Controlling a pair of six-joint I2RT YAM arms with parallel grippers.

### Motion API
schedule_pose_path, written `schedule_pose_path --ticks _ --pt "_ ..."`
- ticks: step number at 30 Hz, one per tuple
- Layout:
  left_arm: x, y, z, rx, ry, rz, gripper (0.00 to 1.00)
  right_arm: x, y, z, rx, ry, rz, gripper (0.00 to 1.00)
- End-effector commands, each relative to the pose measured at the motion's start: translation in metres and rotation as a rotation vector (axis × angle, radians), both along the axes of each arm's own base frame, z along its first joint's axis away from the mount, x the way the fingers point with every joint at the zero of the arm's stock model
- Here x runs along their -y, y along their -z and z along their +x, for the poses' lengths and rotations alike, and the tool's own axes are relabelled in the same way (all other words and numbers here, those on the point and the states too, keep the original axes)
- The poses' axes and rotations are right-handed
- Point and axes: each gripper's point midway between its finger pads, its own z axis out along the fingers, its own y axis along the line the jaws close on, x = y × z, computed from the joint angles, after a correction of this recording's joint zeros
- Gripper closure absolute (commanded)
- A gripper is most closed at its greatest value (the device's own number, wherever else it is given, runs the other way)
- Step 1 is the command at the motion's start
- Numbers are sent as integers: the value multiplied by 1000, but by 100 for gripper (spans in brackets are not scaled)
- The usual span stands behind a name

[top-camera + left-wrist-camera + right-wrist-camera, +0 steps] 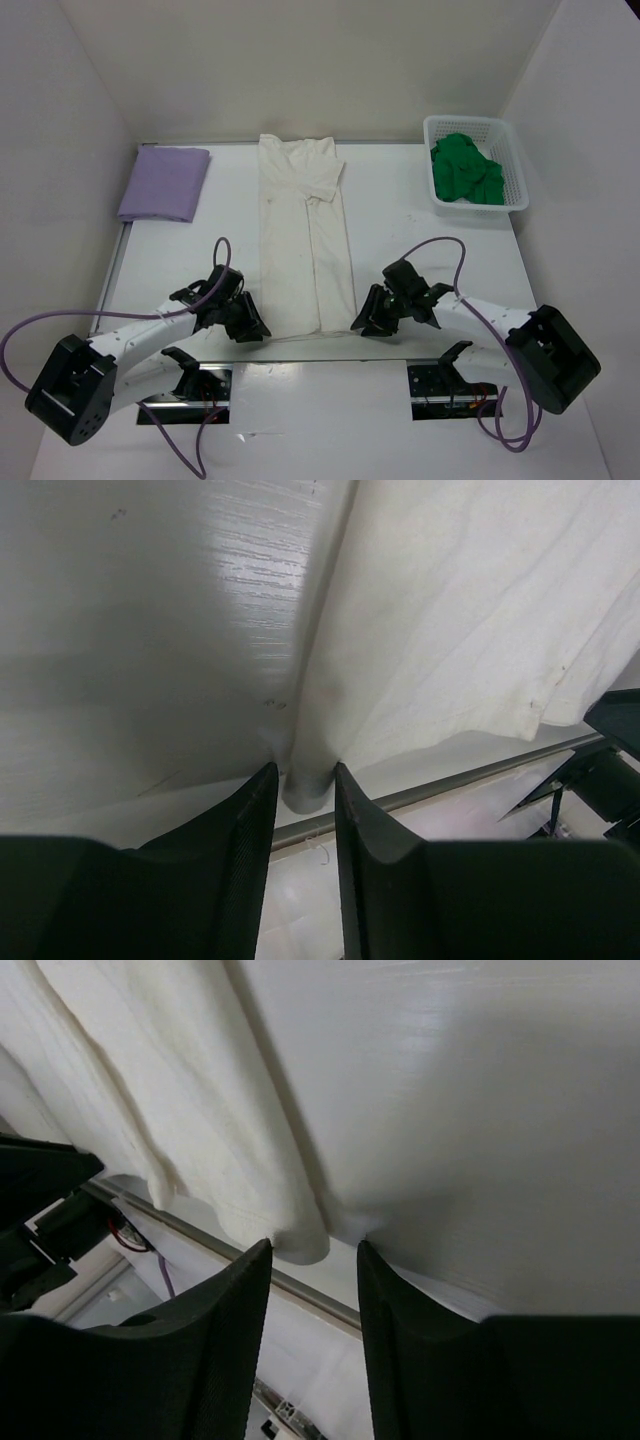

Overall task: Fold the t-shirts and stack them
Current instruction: Grab the bottom of the folded rectangular tshirt with both arms, then fold the folded rectangular tshirt in 1/3 of the way

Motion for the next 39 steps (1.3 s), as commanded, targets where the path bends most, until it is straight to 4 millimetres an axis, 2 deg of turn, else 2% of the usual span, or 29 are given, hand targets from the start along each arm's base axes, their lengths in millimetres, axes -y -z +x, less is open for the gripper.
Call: schedule_pose_path --ticks 1,3,4,8,9,12,14,15,17,18,19,21,23,24,25,26,27,28,29,30,31,32,33,35,36,38,39 --pt "4 -5 -1 12 22 -25 65 -9 -10 2 36 -10 53 54" --pt "4 -5 -1 12 22 -25 68 -13 -18 8 65 -10 73 54" --pt "4 -5 -1 12 22 -25 69 -13 -11 7 44 -10 58 54" --pt "6 -8 0 26 26 -42 74 -15 2 10 19 -24 22 69" --pt "6 -8 -2 23 30 -50 78 -19 -1 14 35 -24 33 76" --pt "7 -10 -4 37 35 -67 87 -17 0 17 45 -14 22 86" --pt "5 -8 -9 22 27 -63 88 -15 1 9 25 -25 7 91" --pt "6 -8 -15 8 38 -82 90 -12 5 -4 -1 -42 -21 98" --pt "6 -9 -22 -12 48 -85 93 -9 4 -19 -17 -49 -17 100" --pt "7 -12 -23 -8 38 -93 98 -12 0 -28 -32 -42 1 100" --pt "7 -15 -28 -22 43 -91 100 -11 -15 -29 -4 -32 18 100" --pt "4 -26 -33 -31 42 -86 100 -7 -31 -32 3 -16 24 100" --pt "8 -55 -17 43 44 -97 100 -12 -53 -24 41 -11 69 100" --pt "8 -62 -14 48 37 -83 100 -10 -56 -18 48 -1 61 100" --pt "8 -71 -3 78 26 -79 100 -13 -67 -7 77 0 67 100" --pt "11 -86 11 116 18 -92 100 -13 -66 2 79 -1 47 100" --pt "10 -86 20 118 30 -79 100 -6 -69 20 124 4 31 100" --pt "4 -89 33 123 -3 -79 100 -9 -85 39 179 6 41 100" --pt "2 -90 46 130 -12 -67 100 -6 -91 55 213 12 25 100" --pt "-3 -103 64 197 -4 -50 100 -4 -86 69 209 11 -5 100" --pt "-7 -108 78 226 -13 -45 100 1 -104 99 291 12 -12 100" --pt "-18 -108 100 244 -58 -32 100 6 -95 114 278 16 -55 100" --pt "-22 -117 117 288 -58 -23 100 9 -107 140 340 17 -62 100" --pt "-33 -112 150 310 -90 -7 100 12 -108 167 371 13 -82 100" --pt "-35 -109 160 324 -81 19 100 12 -107 191 391 5 -95 100" --pt "-38 -102 193 336 -84 54 100 6 -103 209 403 -20 -107 100" --pt "-39 -101 205 345 -82 68 100 2 -99 229 407 -22 -129 100"
